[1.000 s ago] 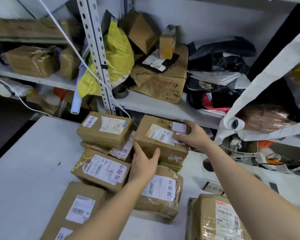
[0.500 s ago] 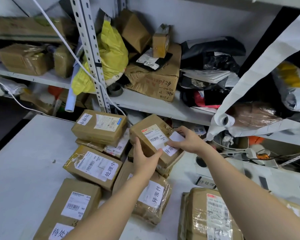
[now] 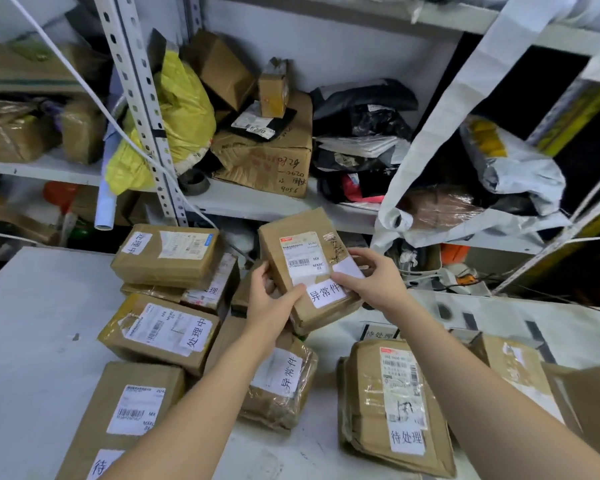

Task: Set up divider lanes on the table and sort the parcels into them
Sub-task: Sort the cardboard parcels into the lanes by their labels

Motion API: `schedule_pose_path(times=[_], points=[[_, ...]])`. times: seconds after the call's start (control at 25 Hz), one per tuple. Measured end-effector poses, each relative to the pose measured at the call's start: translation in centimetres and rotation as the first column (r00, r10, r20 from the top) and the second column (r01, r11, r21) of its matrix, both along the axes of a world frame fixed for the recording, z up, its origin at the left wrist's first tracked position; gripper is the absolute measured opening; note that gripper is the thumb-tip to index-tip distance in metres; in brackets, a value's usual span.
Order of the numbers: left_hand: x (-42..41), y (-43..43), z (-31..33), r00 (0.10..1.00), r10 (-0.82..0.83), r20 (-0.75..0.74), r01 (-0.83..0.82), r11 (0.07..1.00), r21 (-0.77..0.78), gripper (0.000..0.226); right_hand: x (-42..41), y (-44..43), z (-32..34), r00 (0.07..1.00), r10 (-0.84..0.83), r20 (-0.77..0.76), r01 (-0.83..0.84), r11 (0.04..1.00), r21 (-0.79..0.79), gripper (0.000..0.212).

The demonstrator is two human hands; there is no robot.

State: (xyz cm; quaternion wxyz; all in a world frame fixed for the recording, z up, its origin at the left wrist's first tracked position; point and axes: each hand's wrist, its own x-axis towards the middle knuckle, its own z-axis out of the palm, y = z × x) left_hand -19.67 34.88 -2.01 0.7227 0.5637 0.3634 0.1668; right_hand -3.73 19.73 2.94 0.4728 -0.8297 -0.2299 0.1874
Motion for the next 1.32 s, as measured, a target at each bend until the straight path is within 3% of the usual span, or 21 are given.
schedule_pose_path(times=[0.24,0.48,1.0,1.32], points=[[1.6,-3.5,3.5,0.984,-0.179,0.011,0.174,0.969,0.175,0.082,-3.1,-7.0,2.5,0.981,-0.188,-0.052,0.193,0.973,0.123,0.056],[3.1,-11.9,8.2,0.960,-0.270,0.071,0.237,0.922,0.306,0.075,-4.8,-16.5,5.5,0.948,-0.312,-0.059,0.318,0.925,0.211,0.065],[5.5,-35.7,16.0,0.907,-0.372,0.197,0.275,0.878,0.393,0.056,-3.6,-40.4,11.7,0.920,-0.391,-0.019,0.376,0.869,0.321,0.059],[12.2,-46.4,19.1,0.848,-0.471,0.243,0.350,0.843,0.409,0.044,0.2,-51.6,15.1,0.873,-0.488,0.009,0.456,0.823,0.338,0.051]])
